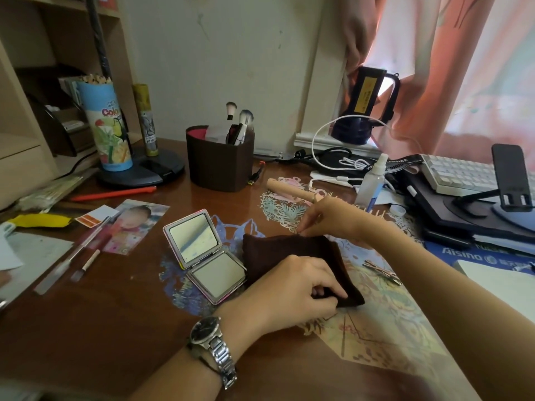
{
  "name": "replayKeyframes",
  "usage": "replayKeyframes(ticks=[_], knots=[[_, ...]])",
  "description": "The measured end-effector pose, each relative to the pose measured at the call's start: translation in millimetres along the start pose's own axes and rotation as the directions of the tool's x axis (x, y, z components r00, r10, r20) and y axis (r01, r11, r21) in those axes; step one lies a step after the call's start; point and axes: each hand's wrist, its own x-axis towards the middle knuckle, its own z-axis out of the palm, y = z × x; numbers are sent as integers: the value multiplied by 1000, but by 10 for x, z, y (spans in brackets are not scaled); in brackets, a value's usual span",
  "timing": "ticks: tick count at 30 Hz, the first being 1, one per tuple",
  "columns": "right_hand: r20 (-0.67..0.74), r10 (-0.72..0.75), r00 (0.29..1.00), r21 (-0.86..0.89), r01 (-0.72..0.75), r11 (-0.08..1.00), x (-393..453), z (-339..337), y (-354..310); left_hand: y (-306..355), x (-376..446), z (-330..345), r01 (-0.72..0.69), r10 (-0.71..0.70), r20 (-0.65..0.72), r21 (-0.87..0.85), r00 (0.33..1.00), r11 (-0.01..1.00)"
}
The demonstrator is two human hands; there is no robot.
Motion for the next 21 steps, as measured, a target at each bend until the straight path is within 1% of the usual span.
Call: replayKeyframes(ticks=[4, 10, 15, 17, 21], knots=[[-48, -31, 998, 8, 32, 999, -14, 15, 40, -4, 3, -2, 11, -11, 3, -8, 1000, 1000], [-223, -67, 973, 74, 86, 994, -131, -34, 47, -6, 5, -16, 25, -25, 21, -26, 999, 999], [-325, -58, 944, 118, 101, 988, -436, -137, 142, -10, 9, -14, 41, -40, 23, -36, 999, 999], [-328, -28, 944, 203, 100, 974, -615, -154, 211, -11, 13, -18, 48, -47, 23, -37, 999, 998], [-276, -4, 961, 318, 95, 943, -947, -175, 400, -3, 11, -17, 50, -50, 11, -36, 999, 998]])
